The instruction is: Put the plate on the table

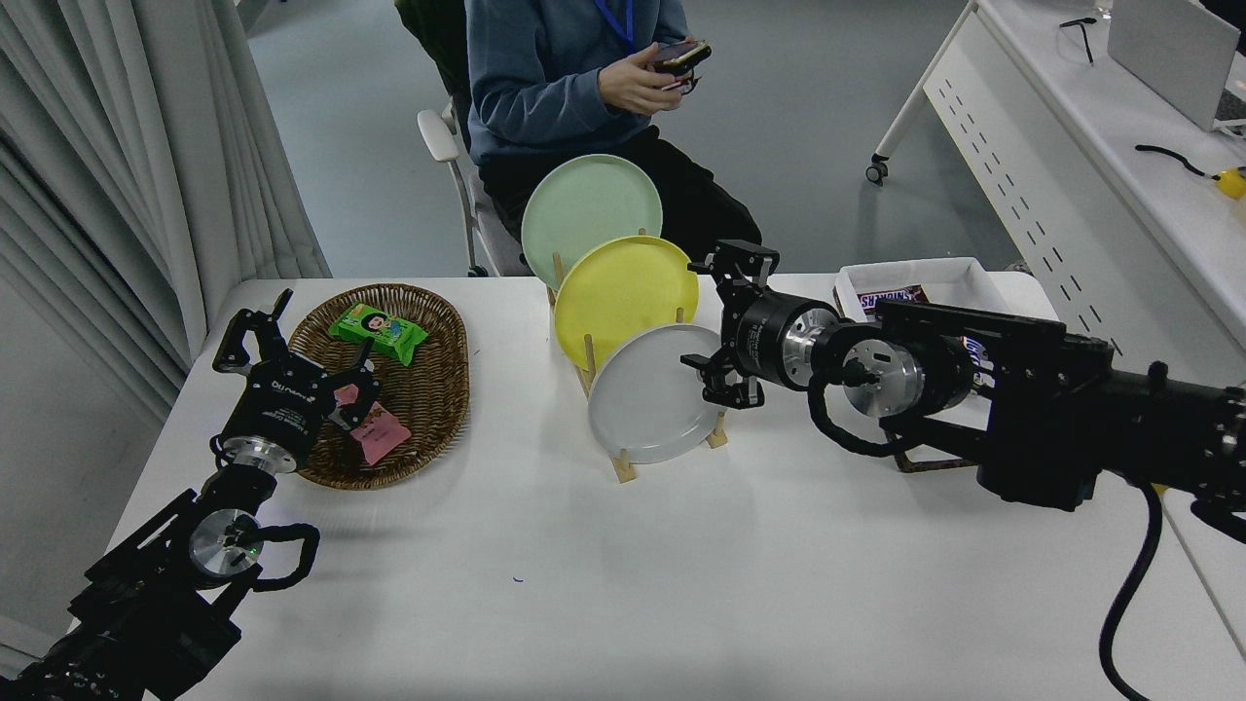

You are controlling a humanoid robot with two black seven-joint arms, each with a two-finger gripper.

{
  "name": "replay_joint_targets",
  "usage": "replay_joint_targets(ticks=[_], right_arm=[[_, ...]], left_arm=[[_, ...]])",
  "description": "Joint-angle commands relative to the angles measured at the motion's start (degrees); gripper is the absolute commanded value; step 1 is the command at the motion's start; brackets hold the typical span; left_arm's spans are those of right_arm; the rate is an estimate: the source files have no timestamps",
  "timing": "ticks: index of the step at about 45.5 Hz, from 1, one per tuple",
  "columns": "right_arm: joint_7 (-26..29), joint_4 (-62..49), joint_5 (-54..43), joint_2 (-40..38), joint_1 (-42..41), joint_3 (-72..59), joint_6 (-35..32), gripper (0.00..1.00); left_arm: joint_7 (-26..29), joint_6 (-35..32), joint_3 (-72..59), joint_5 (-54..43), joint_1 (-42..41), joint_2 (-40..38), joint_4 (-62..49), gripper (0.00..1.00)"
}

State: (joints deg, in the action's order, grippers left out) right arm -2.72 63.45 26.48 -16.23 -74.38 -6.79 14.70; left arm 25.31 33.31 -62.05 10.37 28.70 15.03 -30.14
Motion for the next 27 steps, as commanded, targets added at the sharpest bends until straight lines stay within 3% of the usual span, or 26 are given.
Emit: replay_joint_targets(ticks=[1, 10, 19, 27], right_arm=[[0.00, -4.12, 0.33, 2.95, -3.58, -5.51, -0.29, 1.00], [1.31, -5.52, 4.28, 3.74, -3.67, -6.57, -0.20, 1.00], [8.60, -7.28, 5.95, 5.06, -3.75, -6.22, 0.50, 1.00], [10.46, -11.24, 5.69, 7.26, -3.84, -6.05, 0.59, 1.00]], left_arm=[[0.00, 0.00, 0.00, 0.00, -0.04, 0.00, 0.08, 1.00], [0.00, 0.00, 0.00, 0.00, -0.05, 0.00, 0.08, 1.00], [0.00, 0.00, 0.00, 0.00, 0.04, 0.00, 0.08, 1.00], [0.00, 0.00, 0.00, 0.00, -0.05, 0.00, -0.01, 1.00]])
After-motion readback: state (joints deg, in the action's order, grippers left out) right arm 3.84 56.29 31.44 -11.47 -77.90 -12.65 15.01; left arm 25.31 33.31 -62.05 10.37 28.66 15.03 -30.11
